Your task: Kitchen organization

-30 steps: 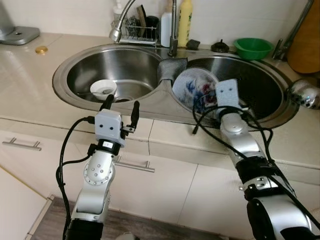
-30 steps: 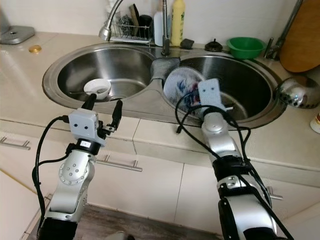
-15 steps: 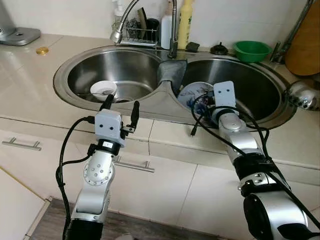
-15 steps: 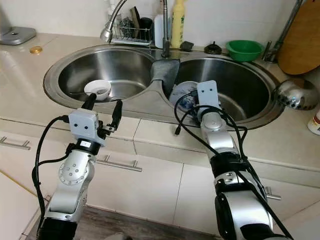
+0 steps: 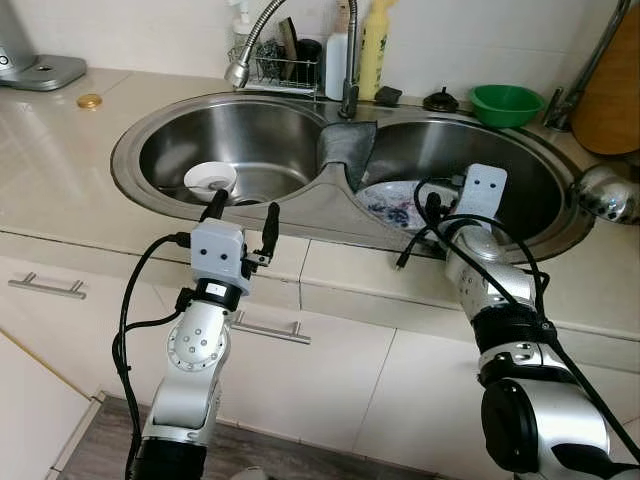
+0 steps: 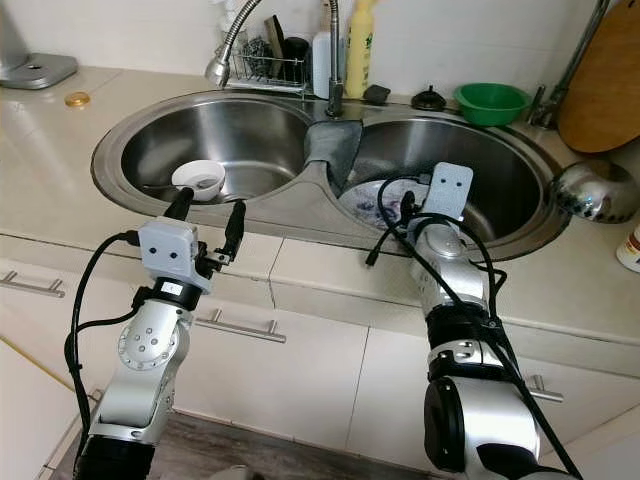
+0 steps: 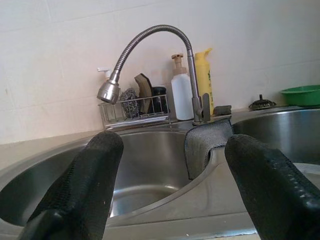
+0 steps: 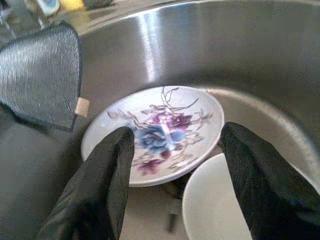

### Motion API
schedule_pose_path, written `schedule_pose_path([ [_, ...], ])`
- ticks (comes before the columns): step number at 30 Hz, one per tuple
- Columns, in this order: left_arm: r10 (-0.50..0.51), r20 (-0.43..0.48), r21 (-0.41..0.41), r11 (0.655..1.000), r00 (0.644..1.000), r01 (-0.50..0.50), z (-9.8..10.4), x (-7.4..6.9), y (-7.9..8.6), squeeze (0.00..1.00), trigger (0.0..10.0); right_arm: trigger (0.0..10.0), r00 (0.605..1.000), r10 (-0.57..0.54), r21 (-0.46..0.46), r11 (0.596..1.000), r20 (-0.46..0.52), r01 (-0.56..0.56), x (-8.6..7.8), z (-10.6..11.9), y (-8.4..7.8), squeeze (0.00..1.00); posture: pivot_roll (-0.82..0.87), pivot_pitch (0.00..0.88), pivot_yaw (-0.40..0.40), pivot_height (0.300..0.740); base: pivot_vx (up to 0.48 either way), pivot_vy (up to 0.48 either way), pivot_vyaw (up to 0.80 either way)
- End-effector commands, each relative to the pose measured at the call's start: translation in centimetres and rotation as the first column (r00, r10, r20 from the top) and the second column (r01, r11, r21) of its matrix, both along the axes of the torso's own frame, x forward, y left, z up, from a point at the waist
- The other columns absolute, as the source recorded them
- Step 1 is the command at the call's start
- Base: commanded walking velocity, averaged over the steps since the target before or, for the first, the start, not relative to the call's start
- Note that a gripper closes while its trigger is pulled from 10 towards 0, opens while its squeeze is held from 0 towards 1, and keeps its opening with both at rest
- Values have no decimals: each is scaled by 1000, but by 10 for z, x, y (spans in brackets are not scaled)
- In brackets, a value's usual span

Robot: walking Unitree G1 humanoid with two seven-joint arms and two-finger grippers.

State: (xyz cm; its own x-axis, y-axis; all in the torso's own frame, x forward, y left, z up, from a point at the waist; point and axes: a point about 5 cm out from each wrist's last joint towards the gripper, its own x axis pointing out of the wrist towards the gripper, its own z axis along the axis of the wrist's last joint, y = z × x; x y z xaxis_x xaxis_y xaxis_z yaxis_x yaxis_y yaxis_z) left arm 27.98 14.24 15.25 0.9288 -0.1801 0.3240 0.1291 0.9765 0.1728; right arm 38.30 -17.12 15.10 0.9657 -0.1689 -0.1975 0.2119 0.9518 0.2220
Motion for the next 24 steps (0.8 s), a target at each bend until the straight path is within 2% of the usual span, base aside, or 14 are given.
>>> schedule_pose_path([
  [1, 2, -14, 10, 1000, 1000, -2, -1, 2, 1, 0, 10000, 10000, 1000, 1, 76, 997, 23, -3, -1, 0, 2, 1000, -8, 0, -18, 740, 0, 0, 0],
  [2, 2, -14, 9, 1000, 1000, -2, -1, 2, 1, 0, 10000, 10000, 999, 19, 83, 996, 43, -22, -1, 2, 5, 1000, -7, 0, -17, 740, 0, 0, 0],
  [3, 4, -17, 9, 1000, 1000, -3, -1, 2, 1, 0, 10000, 10000, 993, 66, 82, 994, 95, -74, -1, 8, 13, 749, -7, 0, -17, 740, 0, 0, 0],
  [4, 5, -18, 9, 1000, 1000, -5, -1, 2, 1, 0, 10000, 10000, 988, 91, 77, 992, 124, -101, -2, 12, 17, 749, -7, 0, -17, 740, 0, 0, 0],
  [5, 6, -19, 9, 1000, 1000, -6, -2, 2, 1, 0, 10000, 10000, 983, 116, 67, 990, 145, -127, -3, 15, 21, 455, -8, 0, -16, 740, 0, 0, 0],
  [6, 6, -19, 6, 1000, 1000, -6, -2, 2, 1, 0, 10000, 10000, 979, 137, 78, 986, 153, -150, -3, 16, 26, 0, -8, 0, -16, 740, 0, 0, 0],
  [9, 2, -18, -2, 1000, 1000, -2, -1, 2, 1, 0, 10000, 10000, 966, 182, 93, 975, 183, -201, -6, 19, 36, 0, -9, 0, -16, 740, 0, 0, 0],
  [11, -6, -24, -1, 1000, 1000, 6, -1, 2, 0, 0, 10000, 10000, 945, 213, 54, 971, 248, -233, -10, 26, 43, 0, -7, 0, -16, 740, 0, 0, 0],
  [15, -9, -23, -5, 1000, 1000, 9, 0, 2, -1, 0, 10000, 10000, 927, 212, 28, 972, 311, -232, -14, 33, 43, 0, -6, 0, -17, 740, 0, 480, 0],
  [18, -15, -13, -6, 1000, 1000, 15, 0, 2, -2, 0, 10000, 10000, 868, 222, -142, 974, 444, -176, -24, 53, 42, 0, -10, 0, -17, 740, 0, 480, 0],
  [19, -15, -13, -6, 1000, 1000, 15, 0, 2, -2, 0, 10000, 10000, 868, 222, -142, 974, 444, -176, -24, 53, 42, 0, -10, 0, -17, 740, 0, 480, 0],
  [20, -19, -12, -5, 1000, 1000, 19, 0, 1, -2, 0, 10000, 10000, 824, 240, -212, 966, 513, -149, -33, 62, 43, 0, -10, 0, -17, 740, 0, 480, 0],
  [24, -21, -13, -6, 1000, 1000, 21, 0, 1, -3, 0, 10000, 10000, 789, 267, -261, 955, 553, -140, -41, 66, 44, 0, -12, 0, -17, 740, 0, 480, 0],
])
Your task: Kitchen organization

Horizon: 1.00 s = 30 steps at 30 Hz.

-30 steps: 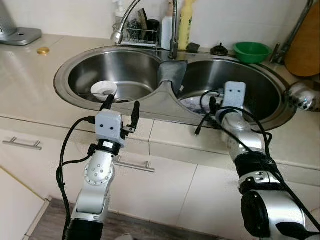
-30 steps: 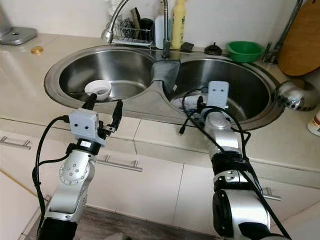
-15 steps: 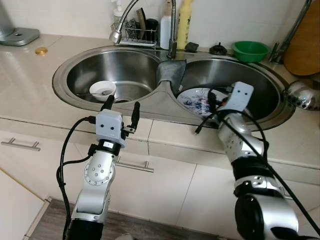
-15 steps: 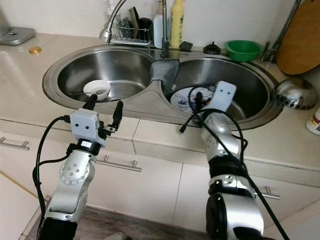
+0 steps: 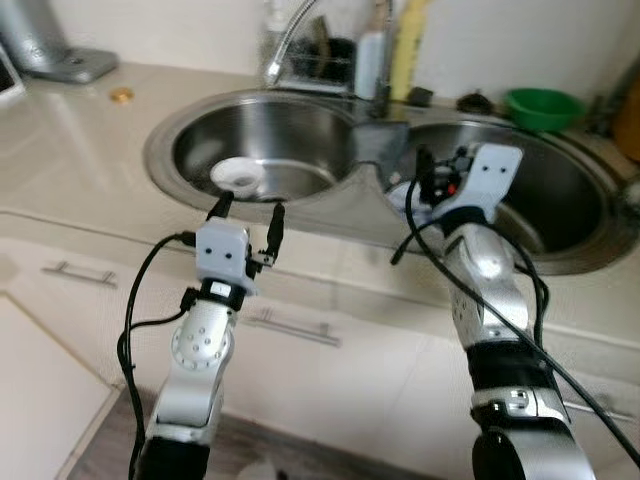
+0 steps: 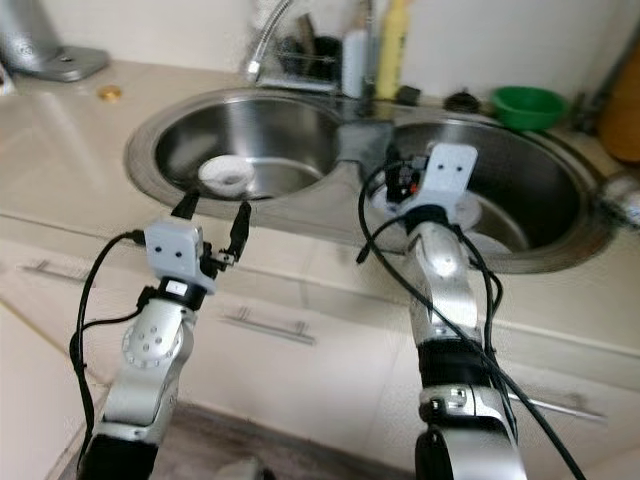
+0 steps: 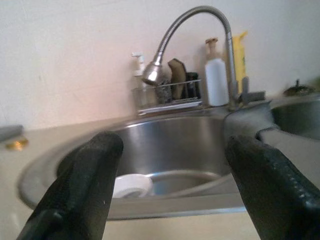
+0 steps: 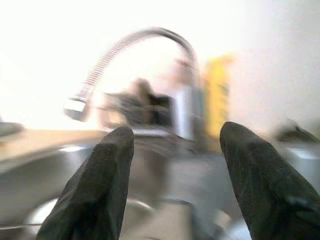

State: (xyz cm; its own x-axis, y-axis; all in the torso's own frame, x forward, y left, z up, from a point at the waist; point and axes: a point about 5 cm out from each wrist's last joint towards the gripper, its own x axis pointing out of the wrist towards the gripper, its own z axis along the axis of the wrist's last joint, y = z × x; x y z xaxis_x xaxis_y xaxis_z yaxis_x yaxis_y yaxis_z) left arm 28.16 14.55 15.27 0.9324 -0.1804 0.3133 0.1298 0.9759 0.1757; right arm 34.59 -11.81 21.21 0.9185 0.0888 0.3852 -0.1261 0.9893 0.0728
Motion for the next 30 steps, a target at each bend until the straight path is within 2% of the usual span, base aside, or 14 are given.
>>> schedule_pose_path([
  [1, -22, -3, -11, 1000, 1000, 22, 0, -1, -6, 0, 10000, 10000, 998, -23, -46, 999, 64, 26, -7, 5, -8, 0, -12, 0, -17, 740, 0, 480, 0],
  [9, -26, -5, -10, 1000, 1000, 26, -1, -1, -5, 0, 10000, 10000, 985, 6, -171, 985, 172, 24, -27, 2, -3, 0, -16, 0, -15, 740, 0, 480, 0],
  [12, -26, -5, -10, 1000, 1000, 26, -1, -1, -5, 0, 10000, 10000, 984, 11, -196, 980, 180, 25, -30, 0, -2, 0, -16, 0, -13, 740, 0, 480, 0],
  [24, -25, -2, -8, 1000, 1000, 25, 0, 0, -4, 0, 10000, 10000, 988, -25, -236, 970, 153, 61, -38, -13, -9, 0, -20, 0, -16, 740, 0, 480, 0],
  [26, -18, 6, -11, 1000, 1000, 18, 1, 0, -3, 0, 10000, 10000, 990, -49, -241, 967, 134, 80, -39, -17, -13, 0, -21, 0, -15, 740, 0, 148, 0],
  [30, -16, 13, -3, 1000, 1000, 16, 2, 1, -3, 0, 10000, 10000, 990, -82, -242, 964, 113, 107, -39, -22, -21, 0, -21, 0, -15, 740, 0, 0, -800],
])
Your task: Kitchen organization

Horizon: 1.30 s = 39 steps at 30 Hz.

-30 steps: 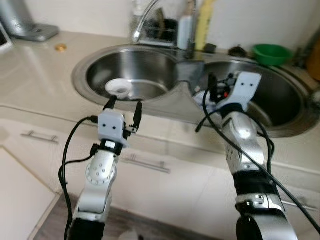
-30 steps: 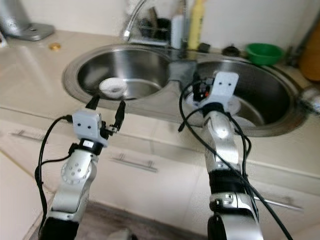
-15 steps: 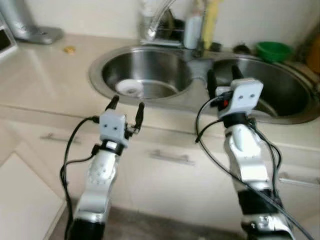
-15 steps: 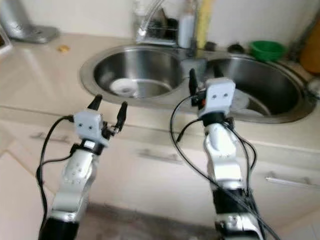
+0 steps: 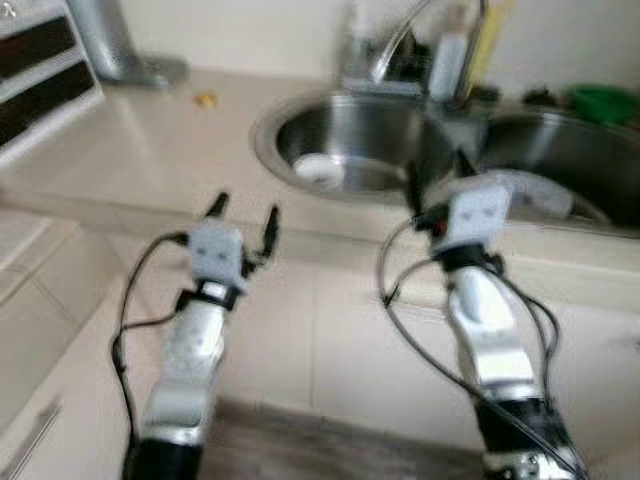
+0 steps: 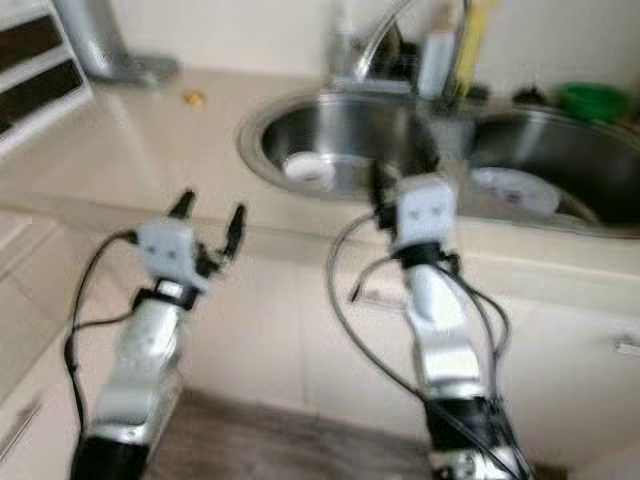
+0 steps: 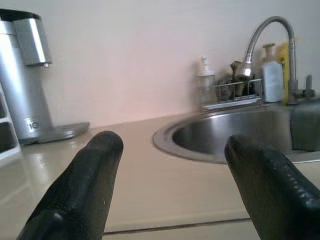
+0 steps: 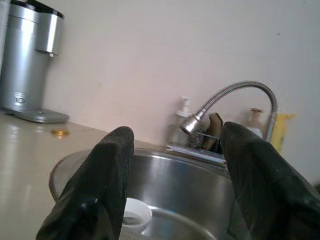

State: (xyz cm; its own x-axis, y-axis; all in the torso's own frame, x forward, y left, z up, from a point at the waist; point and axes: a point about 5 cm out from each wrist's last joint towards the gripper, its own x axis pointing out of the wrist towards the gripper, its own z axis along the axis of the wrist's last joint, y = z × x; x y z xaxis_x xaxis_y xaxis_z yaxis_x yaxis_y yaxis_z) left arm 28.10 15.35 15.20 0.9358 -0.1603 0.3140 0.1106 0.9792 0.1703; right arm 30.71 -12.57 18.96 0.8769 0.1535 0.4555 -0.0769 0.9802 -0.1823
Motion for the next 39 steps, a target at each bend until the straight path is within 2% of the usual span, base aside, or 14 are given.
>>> schedule_pose_path([
  [1, -38, 15, 4, 999, 999, 38, 3, 1, -11, 0, 10000, 10000, 998, -59, 7, 998, -3, 59, 0, 1, -15, 0, -23, 0, -15, 740, 0, 0, -800],
  [6, -42, 13, 7, 999, 999, 42, 2, 2, -12, 0, 10000, 10000, 998, -69, 16, 997, -5, 69, -3, -1, -19, 0, -26, 0, -15, 740, 0, 0, -800],
  [19, -46, 3, 30, 999, 999, 45, 1, 2, -13, 0, 10000, 10000, 998, -66, 24, 998, -7, 66, -4, -2, -16, 0, -26, 0, -14, 740, 0, 0, -800],
  [25, -48, 13, 27, 999, 999, 47, 2, 1, -14, 0, 10000, 10000, 998, -66, 24, 998, -9, 66, -4, -2, -15, 0, -26, 0, -20, 740, 0, -451, -800],
  [33, -46, 11, 7, 999, 999, 45, 1, 1, -14, 0, 10000, 10000, 997, -70, 26, 997, -12, 70, -3, -3, -16, 0, -27, 0, -21, 740, 0, 0, -800],
  [39, -49, 11, 7, 999, 999, 49, 1, 1, -14, 0, 10000, 10000, 998, -68, 25, 997, -12, 68, -3, -2, -16, 0, -28, 0, -22, 740, 0, 390, -800],
])
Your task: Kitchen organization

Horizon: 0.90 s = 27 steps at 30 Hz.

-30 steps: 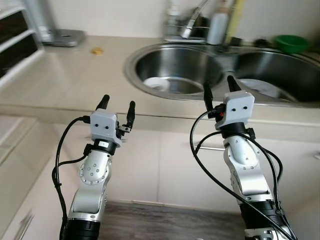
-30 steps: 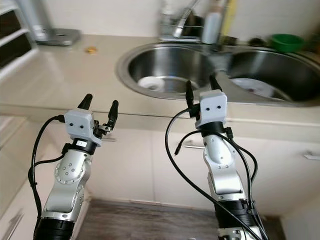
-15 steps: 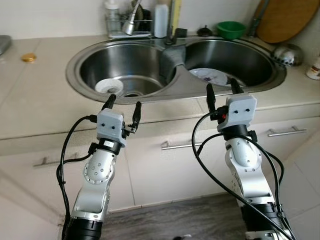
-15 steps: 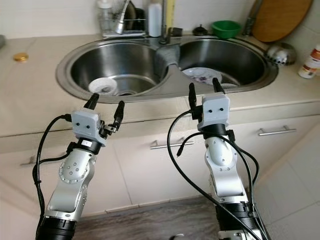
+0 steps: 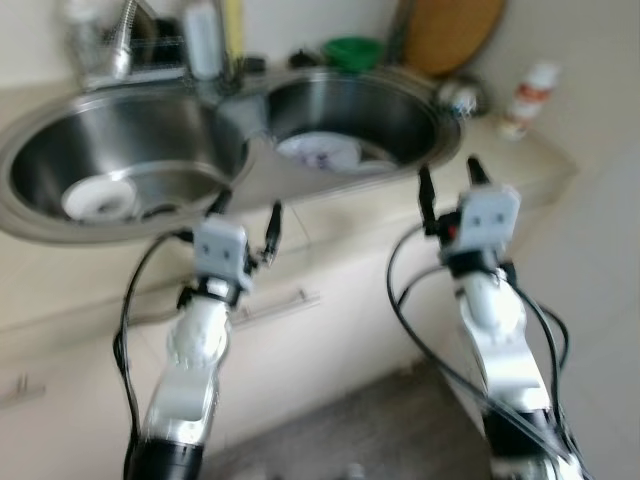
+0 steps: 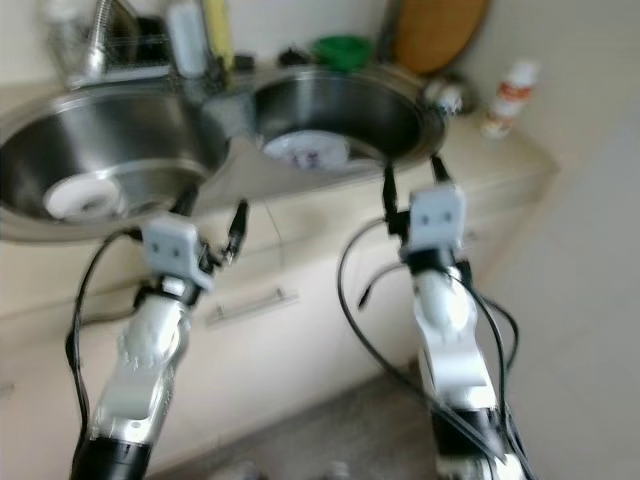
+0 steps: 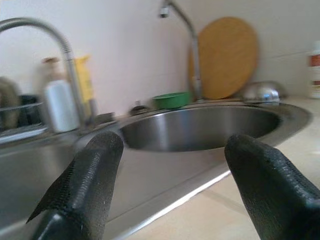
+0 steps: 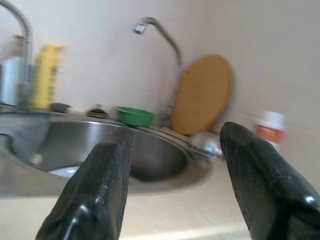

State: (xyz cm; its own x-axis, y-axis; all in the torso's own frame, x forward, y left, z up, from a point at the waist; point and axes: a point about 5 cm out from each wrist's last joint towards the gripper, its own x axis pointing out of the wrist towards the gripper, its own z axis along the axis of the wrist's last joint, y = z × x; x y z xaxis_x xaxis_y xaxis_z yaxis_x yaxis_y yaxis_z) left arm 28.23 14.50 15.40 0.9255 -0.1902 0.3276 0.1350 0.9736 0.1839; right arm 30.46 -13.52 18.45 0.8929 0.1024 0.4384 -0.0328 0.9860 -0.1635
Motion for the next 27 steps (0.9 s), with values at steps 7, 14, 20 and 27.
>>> schedule_pose_path([
  [7, -20, 3, -1, 1000, 1000, 20, 0, 0, -5, 0, 10000, 10000, 1000, -18, 7, 1000, 12, 18, 0, 3, -6, 0, -27, 0, -22, 740, 0, 39, -800],
  [14, -24, 7, 3, 1000, 1000, 24, 0, -1, -6, 0, 10000, 10000, 1000, -19, 1, 1000, 12, 19, -1, 2, -6, 0, -30, 0, -19, 740, 0, 0, -800],
  [20, -28, 6, 7, 1000, 1000, 28, -1, -1, -6, 0, 10000, 10000, 1000, -22, -3, 1000, 10, 22, -2, 1, -7, 0, -31, 0, -18, 740, 0, 0, -800],
  [27, -30, 5, 10, 1000, 1000, 30, -2, -1, -7, 0, 10000, 10000, 1000, -24, -6, 1000, 10, 24, -3, 0, -8, 0, -31, 0, -17, 740, 0, 0, -800],
])
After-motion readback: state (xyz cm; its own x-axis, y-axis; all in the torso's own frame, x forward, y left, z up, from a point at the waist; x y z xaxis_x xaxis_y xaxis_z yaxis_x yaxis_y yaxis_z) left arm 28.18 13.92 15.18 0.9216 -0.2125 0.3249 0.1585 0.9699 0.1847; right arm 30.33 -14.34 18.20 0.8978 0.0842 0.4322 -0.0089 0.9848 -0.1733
